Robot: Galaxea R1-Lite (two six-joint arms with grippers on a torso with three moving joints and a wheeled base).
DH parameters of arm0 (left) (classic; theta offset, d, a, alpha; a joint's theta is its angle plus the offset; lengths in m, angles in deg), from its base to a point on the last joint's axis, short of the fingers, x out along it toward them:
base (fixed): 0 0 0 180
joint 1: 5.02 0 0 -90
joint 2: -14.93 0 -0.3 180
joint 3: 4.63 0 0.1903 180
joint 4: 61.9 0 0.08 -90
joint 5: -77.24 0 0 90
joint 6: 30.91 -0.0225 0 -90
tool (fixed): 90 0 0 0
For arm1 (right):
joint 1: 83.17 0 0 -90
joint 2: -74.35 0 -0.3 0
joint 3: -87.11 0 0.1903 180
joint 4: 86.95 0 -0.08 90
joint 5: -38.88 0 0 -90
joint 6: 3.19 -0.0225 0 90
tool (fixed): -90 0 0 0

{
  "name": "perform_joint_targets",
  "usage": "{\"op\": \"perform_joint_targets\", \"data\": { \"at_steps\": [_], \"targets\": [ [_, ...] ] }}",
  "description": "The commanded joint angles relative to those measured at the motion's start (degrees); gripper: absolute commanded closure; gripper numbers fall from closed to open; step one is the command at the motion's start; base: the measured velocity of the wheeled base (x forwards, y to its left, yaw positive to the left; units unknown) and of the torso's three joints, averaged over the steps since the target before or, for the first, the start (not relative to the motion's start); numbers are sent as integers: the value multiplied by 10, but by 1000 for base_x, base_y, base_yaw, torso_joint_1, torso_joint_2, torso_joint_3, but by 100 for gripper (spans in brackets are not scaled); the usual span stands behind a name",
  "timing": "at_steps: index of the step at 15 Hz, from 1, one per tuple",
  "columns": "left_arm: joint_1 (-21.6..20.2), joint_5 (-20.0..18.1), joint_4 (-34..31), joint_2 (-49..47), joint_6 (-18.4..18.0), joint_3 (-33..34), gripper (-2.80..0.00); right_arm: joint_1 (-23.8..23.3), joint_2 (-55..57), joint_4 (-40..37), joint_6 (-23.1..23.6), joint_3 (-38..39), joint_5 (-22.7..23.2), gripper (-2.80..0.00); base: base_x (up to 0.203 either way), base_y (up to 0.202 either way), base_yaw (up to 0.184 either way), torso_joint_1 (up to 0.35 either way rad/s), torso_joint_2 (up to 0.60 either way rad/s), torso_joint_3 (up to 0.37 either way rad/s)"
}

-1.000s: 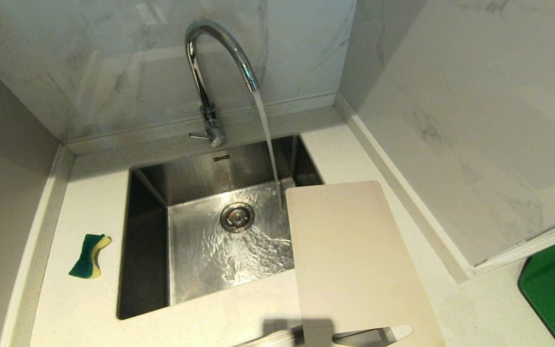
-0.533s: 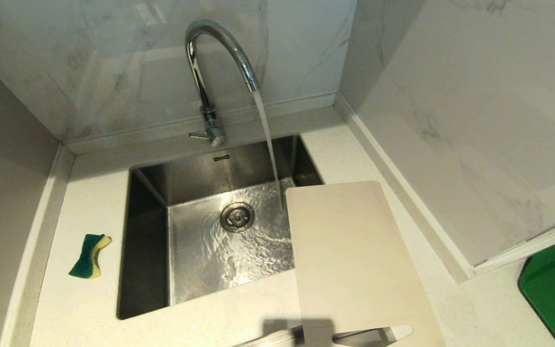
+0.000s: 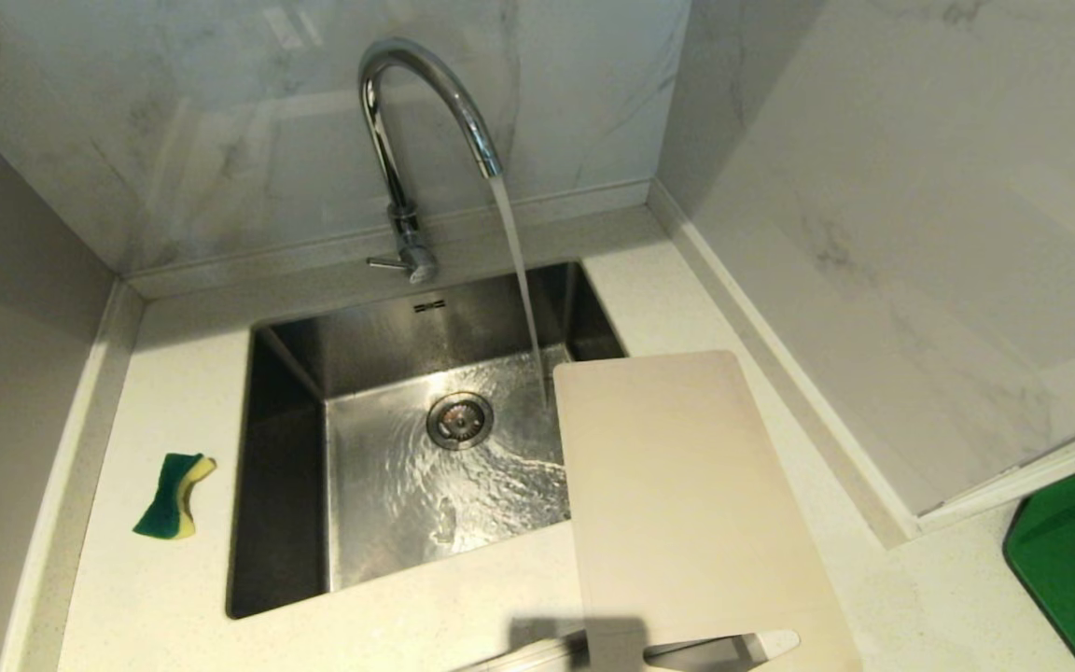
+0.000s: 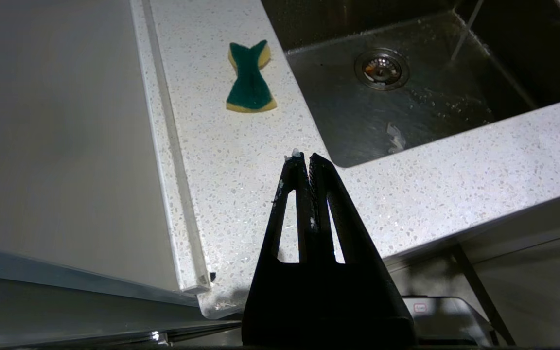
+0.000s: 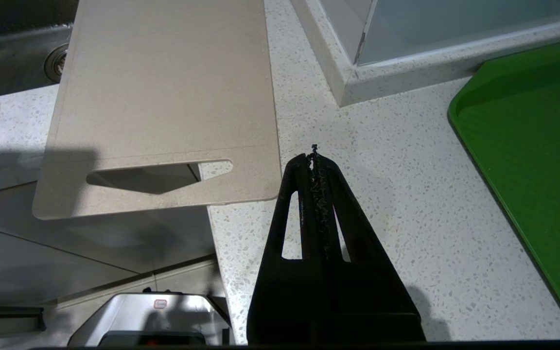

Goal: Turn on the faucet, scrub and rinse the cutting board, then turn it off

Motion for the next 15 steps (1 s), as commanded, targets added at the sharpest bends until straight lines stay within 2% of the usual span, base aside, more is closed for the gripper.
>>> {"op": "perform_joint_targets", "data": {
  "at_steps": [1, 15],
  "targets": [
    [0, 0, -1, 0, 0, 1, 0, 0, 0, 1, 0, 0, 0, 0, 0, 0, 0, 0, 0, 0],
    [0, 0, 0, 0, 0, 2, 0, 0, 0, 0, -1, 0, 0, 0, 0, 0, 0, 0, 0, 0]
  ]
}}
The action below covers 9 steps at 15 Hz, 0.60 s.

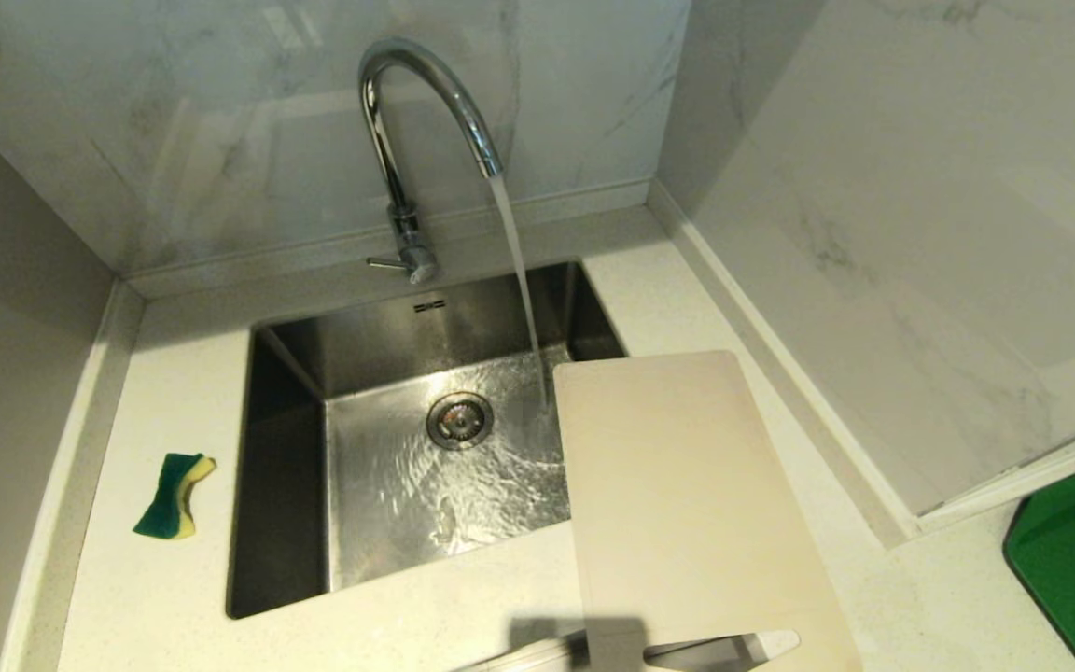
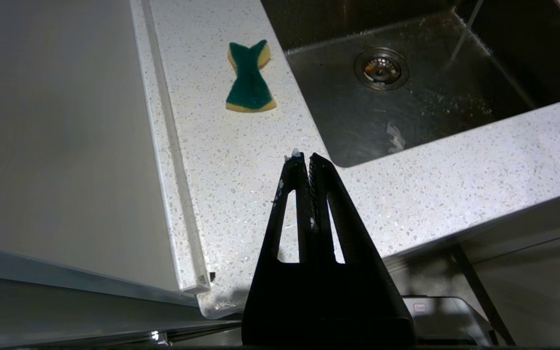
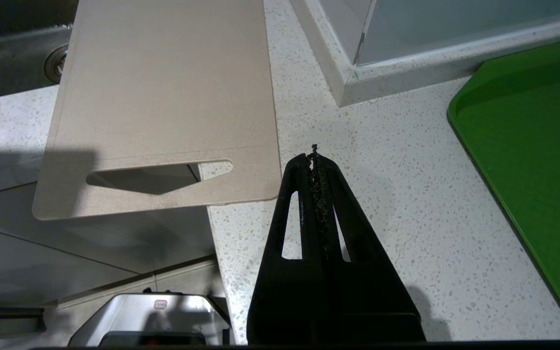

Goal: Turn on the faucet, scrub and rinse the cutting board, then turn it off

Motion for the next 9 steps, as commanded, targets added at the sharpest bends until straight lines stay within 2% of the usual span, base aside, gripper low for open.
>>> {"op": "perform_joint_targets", "data": {
  "at_steps": [1, 9],
  "targets": [
    [0, 0, 0, 0, 0, 1, 0, 0, 1, 0, 0, 2, 0, 0, 0, 0, 0, 0, 0, 0],
    [0, 0, 0, 0, 0, 2, 0, 0, 1, 0, -3, 1, -1, 0, 0, 0, 0, 0, 0, 0]
  ]
}}
